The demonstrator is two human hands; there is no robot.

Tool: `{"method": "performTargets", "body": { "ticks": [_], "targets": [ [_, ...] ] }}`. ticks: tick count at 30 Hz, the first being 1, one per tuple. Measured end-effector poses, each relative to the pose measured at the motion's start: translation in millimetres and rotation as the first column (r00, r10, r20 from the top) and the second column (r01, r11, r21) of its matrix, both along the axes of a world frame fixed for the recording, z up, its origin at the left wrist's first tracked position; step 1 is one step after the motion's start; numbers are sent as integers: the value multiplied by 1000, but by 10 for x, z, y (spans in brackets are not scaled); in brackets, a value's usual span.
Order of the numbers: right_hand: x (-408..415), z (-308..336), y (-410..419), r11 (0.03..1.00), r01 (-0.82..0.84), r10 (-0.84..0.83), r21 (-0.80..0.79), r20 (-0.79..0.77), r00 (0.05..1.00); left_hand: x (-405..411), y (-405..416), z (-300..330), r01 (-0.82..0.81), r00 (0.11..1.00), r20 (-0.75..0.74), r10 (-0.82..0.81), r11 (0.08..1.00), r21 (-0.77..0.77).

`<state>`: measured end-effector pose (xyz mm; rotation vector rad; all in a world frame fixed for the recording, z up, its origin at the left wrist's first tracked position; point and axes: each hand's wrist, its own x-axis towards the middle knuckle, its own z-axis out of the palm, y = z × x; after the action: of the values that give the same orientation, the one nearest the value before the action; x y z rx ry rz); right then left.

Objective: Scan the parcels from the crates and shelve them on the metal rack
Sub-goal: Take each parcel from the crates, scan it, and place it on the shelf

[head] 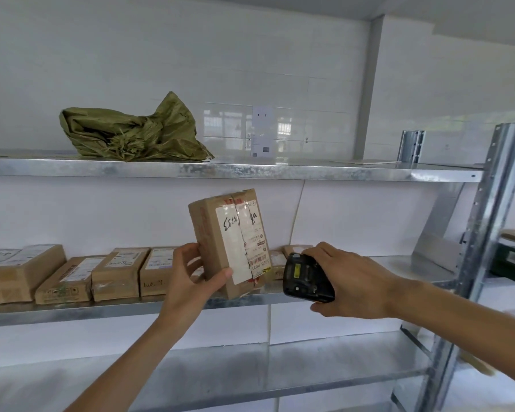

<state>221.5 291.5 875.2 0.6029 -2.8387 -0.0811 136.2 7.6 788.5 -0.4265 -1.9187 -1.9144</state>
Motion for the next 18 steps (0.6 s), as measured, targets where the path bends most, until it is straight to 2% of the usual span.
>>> {"method": "performTargets", "body": {
  "ticks": [10,18],
  "targets": [
    [26,-52,1189,961,-1,-10,-278,-36,999,-100,1553,136,251,962,119,-245,967,-36],
    [-91,-263,2356,883,16,-65,-469,-88,994,-138,2713,28,461,886,106,-452,884,-75]
  ]
}}
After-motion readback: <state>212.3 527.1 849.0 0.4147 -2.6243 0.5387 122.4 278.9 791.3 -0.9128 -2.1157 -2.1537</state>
